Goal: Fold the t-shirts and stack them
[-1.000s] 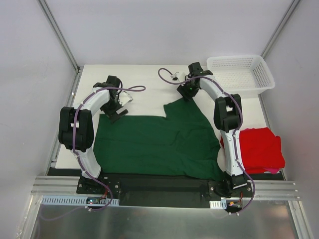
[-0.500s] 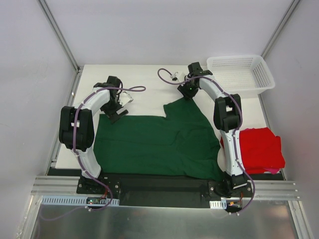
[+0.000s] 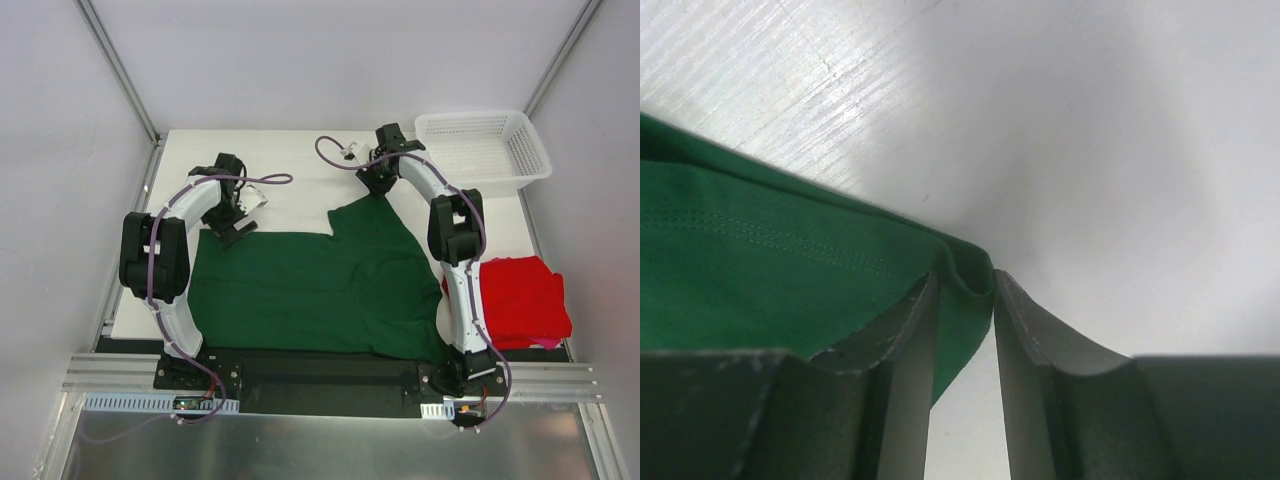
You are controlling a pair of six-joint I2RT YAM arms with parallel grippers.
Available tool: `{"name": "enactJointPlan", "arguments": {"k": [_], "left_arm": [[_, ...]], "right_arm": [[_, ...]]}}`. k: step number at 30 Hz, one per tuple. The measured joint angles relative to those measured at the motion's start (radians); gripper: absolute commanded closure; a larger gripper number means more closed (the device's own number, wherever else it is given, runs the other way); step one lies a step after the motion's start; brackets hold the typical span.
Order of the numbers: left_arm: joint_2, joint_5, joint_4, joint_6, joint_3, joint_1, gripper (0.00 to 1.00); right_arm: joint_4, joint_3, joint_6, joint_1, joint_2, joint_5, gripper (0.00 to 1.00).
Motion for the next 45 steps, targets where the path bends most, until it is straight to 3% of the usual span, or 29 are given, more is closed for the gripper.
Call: {"name": "enactJointPlan", "arguments": {"k": [7,13,27,35,45], "left_arm": [[0.0,0.0,0.0,0.0,0.002,0.0,0.01],[0.0,0.0,0.0,0.001,0.005,0.0,0.01],[0.045,0.001,-0.005,0.037,0.075,0.06,0.01],[0.053,0.012,-0.014,0.294,0.064,0.14,0.02],[0.055,0.089,-0.026,0.668,0.048,0.131,0.04]], "right_arm": [[0.0,0.004,-0.004,0.006,0.008,0.021,0.73],[-0.002,0.005,-0.019,0.006,0.011,0.035,0.99],[-0.003,0.005,-0.019,0.006,0.011,0.043,0.99],[-0.002,0.002,-0.021,0.006,0.011,0.043,0.99],[0.018,-0.048,-0.023,0.004,-0.016,0.045,0.99]]}}
